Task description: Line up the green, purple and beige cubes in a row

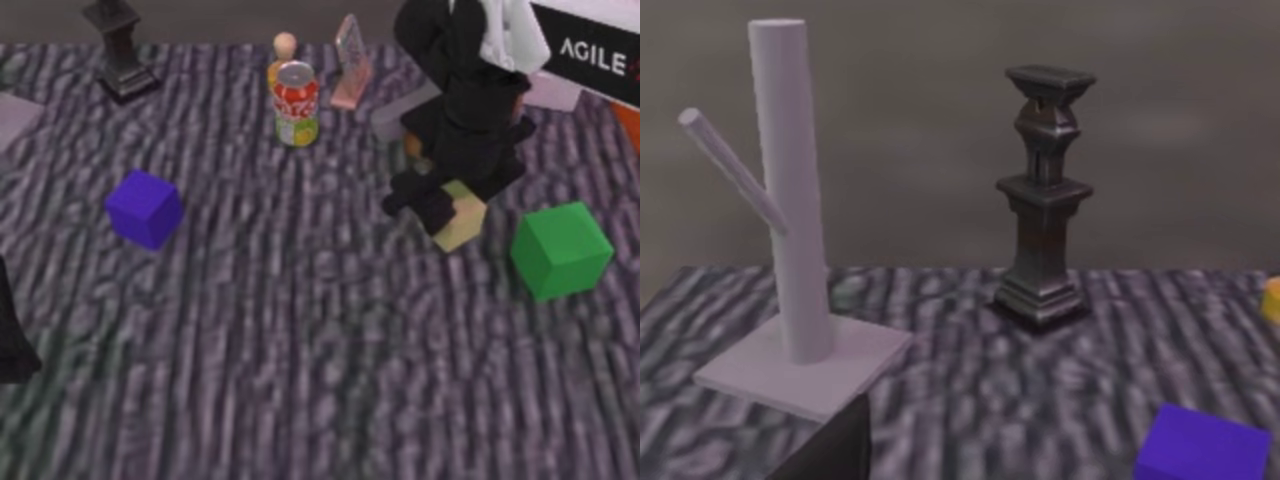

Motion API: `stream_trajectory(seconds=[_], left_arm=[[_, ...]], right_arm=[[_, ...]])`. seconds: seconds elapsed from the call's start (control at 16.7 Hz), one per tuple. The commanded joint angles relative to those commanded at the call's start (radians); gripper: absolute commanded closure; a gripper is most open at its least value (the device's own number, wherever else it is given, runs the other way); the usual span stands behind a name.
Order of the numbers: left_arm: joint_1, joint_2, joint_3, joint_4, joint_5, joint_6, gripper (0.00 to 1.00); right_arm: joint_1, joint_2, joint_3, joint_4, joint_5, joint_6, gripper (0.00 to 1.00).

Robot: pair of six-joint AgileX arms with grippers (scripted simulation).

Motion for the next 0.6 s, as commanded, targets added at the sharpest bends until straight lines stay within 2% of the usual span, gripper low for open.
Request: stream_trajectory(seconds=[0.3, 0.6], left_arm=[[0.0, 0.0, 0.0, 0.0, 0.0, 0.0, 0.0], [0.0, 0.0, 0.0, 0.0, 0.0, 0.0, 0.0]], right_arm=[[0.012, -0.026, -0.038, 0.01, 0.002, 0.073, 1.0], [0.064, -0.139, -0.189, 0.039, 0.01, 0.357, 1.0]])
